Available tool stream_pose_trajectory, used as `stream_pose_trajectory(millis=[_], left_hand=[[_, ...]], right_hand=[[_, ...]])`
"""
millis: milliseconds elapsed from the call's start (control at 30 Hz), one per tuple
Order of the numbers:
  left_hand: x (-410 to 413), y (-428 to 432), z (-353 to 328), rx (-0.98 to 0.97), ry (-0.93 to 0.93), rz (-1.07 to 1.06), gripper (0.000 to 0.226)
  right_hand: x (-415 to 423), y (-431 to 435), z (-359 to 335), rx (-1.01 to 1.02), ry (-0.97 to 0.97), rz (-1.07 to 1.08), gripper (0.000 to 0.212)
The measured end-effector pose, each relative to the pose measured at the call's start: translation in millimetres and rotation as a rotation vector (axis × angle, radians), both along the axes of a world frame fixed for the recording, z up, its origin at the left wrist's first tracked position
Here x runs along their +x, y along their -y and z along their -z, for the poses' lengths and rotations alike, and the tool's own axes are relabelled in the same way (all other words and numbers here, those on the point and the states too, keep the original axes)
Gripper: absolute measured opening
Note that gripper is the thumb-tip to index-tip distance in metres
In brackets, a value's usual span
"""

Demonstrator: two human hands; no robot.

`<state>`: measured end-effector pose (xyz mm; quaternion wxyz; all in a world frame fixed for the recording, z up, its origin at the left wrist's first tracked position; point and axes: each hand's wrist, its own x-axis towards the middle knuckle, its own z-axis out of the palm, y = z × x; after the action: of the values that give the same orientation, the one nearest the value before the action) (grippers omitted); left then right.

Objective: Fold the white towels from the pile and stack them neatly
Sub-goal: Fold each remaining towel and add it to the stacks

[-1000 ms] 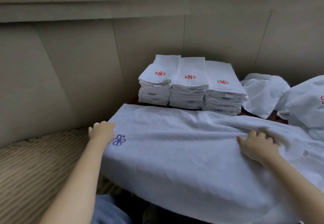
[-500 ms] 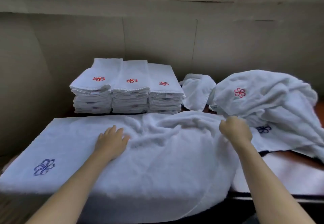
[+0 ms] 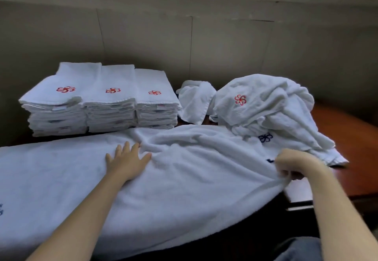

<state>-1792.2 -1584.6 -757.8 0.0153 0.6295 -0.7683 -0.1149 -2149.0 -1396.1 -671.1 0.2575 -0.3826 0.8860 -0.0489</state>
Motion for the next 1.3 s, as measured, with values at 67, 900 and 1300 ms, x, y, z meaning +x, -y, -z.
stream_pose_trajectory(millis=[67,900,1300], left_hand=[[1,-1,1,0.002,-0.001,0.009,0.074],[209,89,-43,0.049,0.039,-0.306,0.043],[229,100,-93,-0.161,-0.113,-0.250,0.023]], right_hand=[[-10,-17,-6,0.154,-0.024,0.039,0.006],[143,239,61,-0.263,-0.450,-0.711,0.040],[108,240,6,-0.528,-0.598,-0.401,0.019]])
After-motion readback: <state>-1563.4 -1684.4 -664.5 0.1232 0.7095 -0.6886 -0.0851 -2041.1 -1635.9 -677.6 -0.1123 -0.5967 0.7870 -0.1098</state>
